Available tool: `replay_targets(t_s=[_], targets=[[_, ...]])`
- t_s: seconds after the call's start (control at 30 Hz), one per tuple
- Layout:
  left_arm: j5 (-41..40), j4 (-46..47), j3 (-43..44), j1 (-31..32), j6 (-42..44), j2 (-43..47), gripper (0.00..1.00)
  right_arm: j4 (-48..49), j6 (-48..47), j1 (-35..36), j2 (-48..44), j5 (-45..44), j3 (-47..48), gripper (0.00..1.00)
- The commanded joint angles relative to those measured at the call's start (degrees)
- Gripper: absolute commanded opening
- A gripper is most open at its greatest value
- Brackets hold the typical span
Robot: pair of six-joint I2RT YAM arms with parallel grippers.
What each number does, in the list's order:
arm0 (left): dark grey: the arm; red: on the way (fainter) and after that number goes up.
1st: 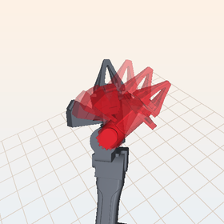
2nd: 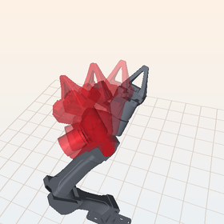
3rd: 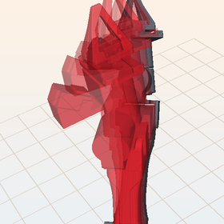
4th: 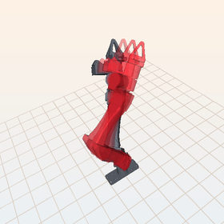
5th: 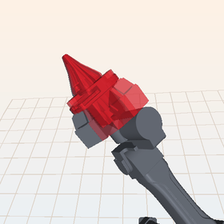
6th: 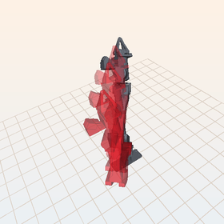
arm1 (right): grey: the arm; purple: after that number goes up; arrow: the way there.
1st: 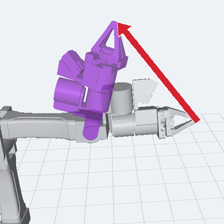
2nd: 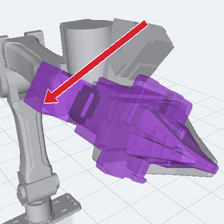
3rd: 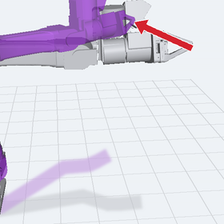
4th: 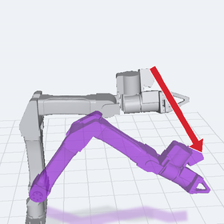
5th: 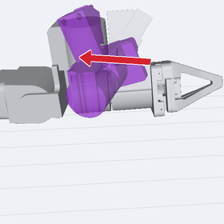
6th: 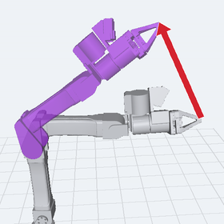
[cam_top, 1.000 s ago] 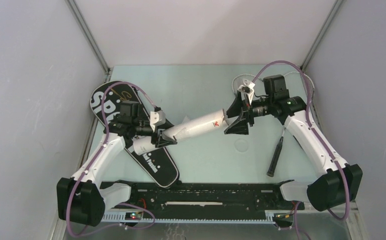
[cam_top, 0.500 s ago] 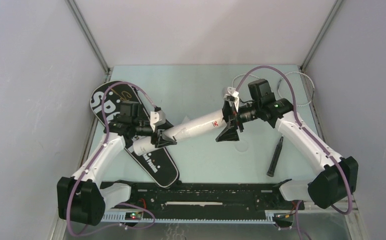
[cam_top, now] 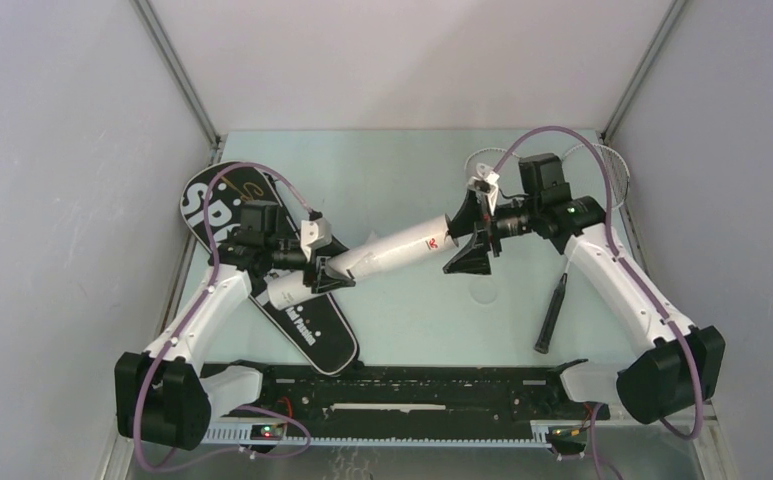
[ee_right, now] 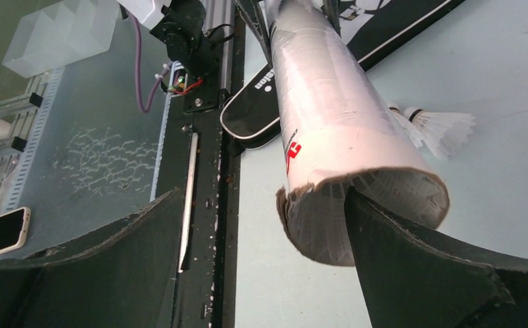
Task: Pack up the badminton gear
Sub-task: Place the shuttlecock at the shuttle tube, then pick up the shuttlecock at the center of the board.
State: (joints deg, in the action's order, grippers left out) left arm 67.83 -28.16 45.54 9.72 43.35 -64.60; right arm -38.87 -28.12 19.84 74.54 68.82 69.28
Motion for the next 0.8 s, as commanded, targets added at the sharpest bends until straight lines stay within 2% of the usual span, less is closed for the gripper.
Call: replay_targets(t_s=[0.0, 0.2, 0.37, 0.53, 0.67, 0.77], targets=[[3.6, 3.0, 4.3, -0.2, -1.9, 0.2, 0.39, -0.8, 0.4, -1.7, -3.5, 2.5, 0.1, 0.96], [4.0, 3.0, 4.3, -1.1, -2.4, 0.4, 0.39, 0.3, 1.7, -5.6, -5.8, 2.7, 0.1, 0.97], [3.8, 3.5, 4.1, -3.1, -3.7, 1.1, 0.39, 4.1, 7.4, -9.1, -8.2, -3.7, 0.1, 0.94], [0.0, 13.8, 2.3, -6.4, -14.6, 3.1, 0.38, 10.5, 13.5, -8.8, -8.0, -14.3, -2.8, 0.91], [-7.3, 22.8, 0.4, -9.3, -23.5, 5.3, 0.37, 14.1, 15.3, -4.7, -5.8, -23.3, -4.9, 0.87], [-11.8, 25.9, 0.6, -11.9, -27.4, 6.2, 0.37, 16.6, 17.1, -0.2, -2.3, -28.5, -5.4, 0.83]])
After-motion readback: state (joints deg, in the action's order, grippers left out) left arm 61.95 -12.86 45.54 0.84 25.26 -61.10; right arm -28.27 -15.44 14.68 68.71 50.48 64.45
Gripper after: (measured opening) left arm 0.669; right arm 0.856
